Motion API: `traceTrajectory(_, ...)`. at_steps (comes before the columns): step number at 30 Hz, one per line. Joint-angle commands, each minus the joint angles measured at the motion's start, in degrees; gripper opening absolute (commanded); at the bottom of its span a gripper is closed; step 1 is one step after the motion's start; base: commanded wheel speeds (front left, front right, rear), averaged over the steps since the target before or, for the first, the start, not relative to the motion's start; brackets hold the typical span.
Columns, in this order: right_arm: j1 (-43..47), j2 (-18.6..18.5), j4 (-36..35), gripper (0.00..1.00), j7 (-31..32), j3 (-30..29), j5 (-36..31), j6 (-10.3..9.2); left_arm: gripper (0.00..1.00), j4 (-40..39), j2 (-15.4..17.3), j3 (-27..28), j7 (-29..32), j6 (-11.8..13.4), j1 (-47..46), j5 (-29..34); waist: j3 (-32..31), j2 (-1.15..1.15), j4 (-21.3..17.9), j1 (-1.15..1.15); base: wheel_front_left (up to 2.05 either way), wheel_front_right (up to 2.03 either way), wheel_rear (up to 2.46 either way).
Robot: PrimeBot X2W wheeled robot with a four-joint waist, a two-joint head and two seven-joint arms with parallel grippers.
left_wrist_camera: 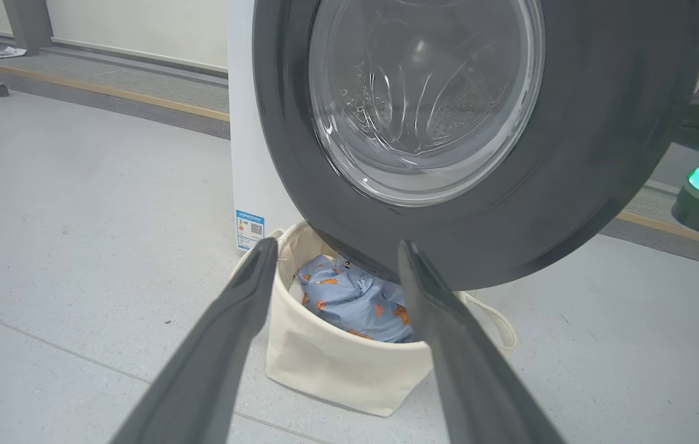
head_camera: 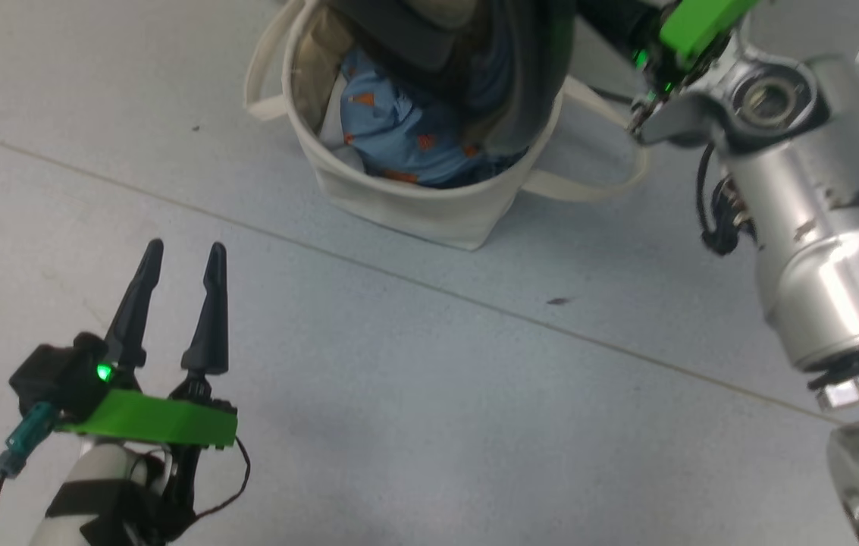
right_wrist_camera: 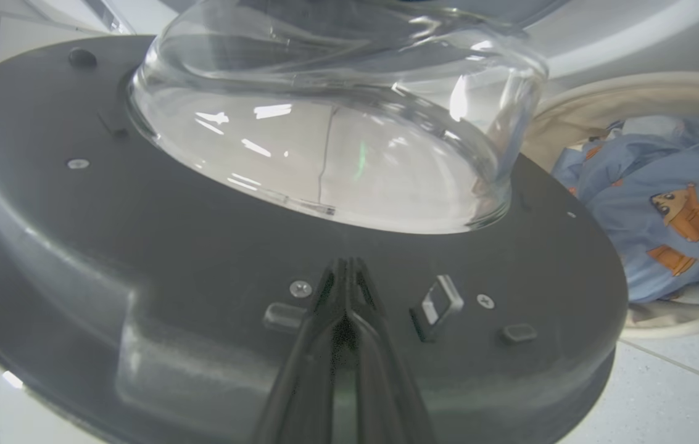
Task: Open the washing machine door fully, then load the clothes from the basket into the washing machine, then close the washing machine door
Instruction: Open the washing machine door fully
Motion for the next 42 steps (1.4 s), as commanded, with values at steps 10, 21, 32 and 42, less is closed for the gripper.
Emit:
traceTrajectory(10,6.48,1.9,-5.22,0.0,-6.64,16.76,13.24,0.45,1.0,0.25,1.98,1.34,-0.72,0.09,3.34,1.71,-7.88,0.0,1.4,0.0,0.0,0.0,0.0)
traceTrajectory(21,4.42,1.9,-5.83,0.0,-12.87,30.04,23.39,0.45,1.0,0.01,0.65,0.66,-0.72,0.09,2.21,1.53,-7.15,0.0,4.55,0.0,0.0,0.0,0.0)
traceTrajectory(32,3.85,1.9,-8.58,0.54,-22.1,41.1,31.43,0.45,1.0,0.98,1.92,-0.16,-0.72,0.09,1.78,2.14,-9.02,0.0,4.48,0.0,0.0,0.0,0.0)
traceTrajectory(42,6.99,1.33,-9.11,1.0,-34.26,44.08,21.26,0.45,1.0,2.69,7.14,1.08,-0.72,0.09,3.62,2.49,-14.27,0.0,-1.13,0.0,0.0,0.0,0.0)
